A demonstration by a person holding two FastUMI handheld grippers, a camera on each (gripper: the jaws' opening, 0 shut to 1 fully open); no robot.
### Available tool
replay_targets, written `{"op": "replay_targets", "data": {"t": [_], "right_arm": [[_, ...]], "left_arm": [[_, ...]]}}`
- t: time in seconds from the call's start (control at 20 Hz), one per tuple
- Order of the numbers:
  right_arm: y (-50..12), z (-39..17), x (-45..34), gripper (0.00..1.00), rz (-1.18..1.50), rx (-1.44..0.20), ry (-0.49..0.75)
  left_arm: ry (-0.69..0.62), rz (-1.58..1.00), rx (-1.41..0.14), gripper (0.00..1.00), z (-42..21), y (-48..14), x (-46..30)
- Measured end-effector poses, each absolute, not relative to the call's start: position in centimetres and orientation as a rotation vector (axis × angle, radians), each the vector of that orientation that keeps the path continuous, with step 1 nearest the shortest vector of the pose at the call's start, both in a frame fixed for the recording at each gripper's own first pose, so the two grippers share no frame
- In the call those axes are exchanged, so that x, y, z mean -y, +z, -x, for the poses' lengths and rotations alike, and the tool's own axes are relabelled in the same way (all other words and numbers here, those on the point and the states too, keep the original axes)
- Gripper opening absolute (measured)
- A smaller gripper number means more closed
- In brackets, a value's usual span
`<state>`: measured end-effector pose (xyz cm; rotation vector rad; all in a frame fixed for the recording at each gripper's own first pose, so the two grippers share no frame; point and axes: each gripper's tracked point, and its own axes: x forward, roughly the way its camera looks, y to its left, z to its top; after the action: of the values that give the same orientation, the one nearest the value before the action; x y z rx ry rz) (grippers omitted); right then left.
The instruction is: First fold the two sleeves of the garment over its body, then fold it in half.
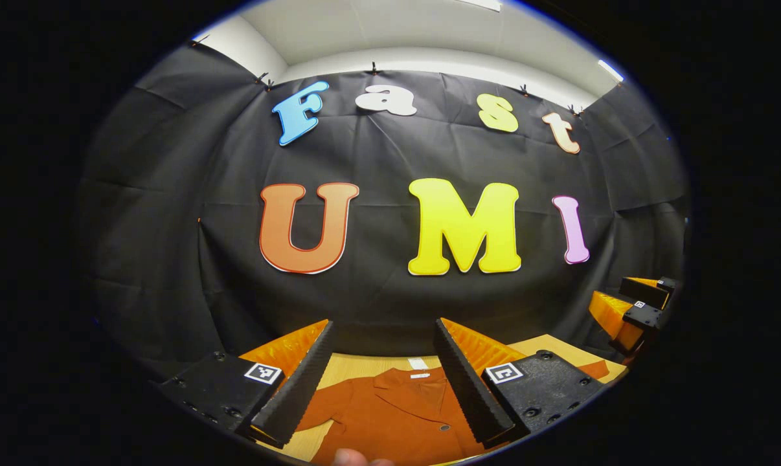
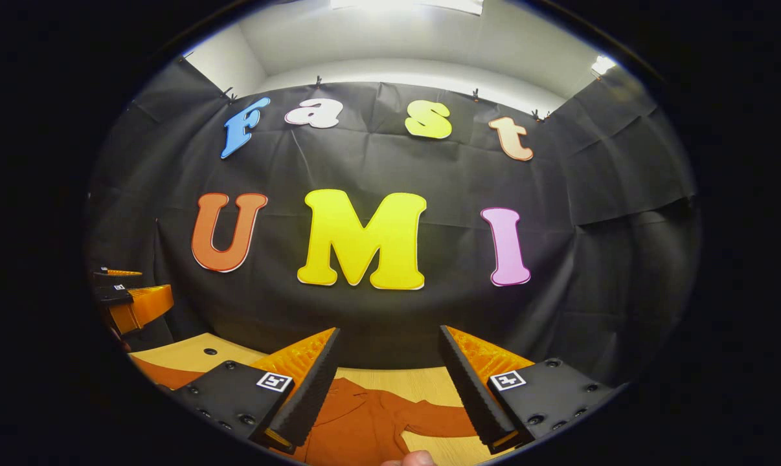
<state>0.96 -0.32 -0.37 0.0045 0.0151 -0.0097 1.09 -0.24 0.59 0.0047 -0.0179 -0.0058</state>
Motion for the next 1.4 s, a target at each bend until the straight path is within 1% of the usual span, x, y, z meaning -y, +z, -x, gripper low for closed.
{"op": "replay_targets", "data": {"t": [0.55,0.85,1.4], "right_arm": [[-0.5,-0.8,2.0,0.94,-0.014,-0.012,-0.038],[-0.5,-0.9,1.9,0.95,-0.011,-0.015,-0.024],[-0.6,-1.1,1.4,0.94,-0.013,-0.027,0.01]], "left_arm": [[0.008,0.001,-0.001,0.98,-0.9,0.2,0.6],[0.029,-0.004,0.01,0.98,-0.6,0.6,0.3],[0.024,-0.018,0.006,0.98,-0.2,0.6,0.9]]}}
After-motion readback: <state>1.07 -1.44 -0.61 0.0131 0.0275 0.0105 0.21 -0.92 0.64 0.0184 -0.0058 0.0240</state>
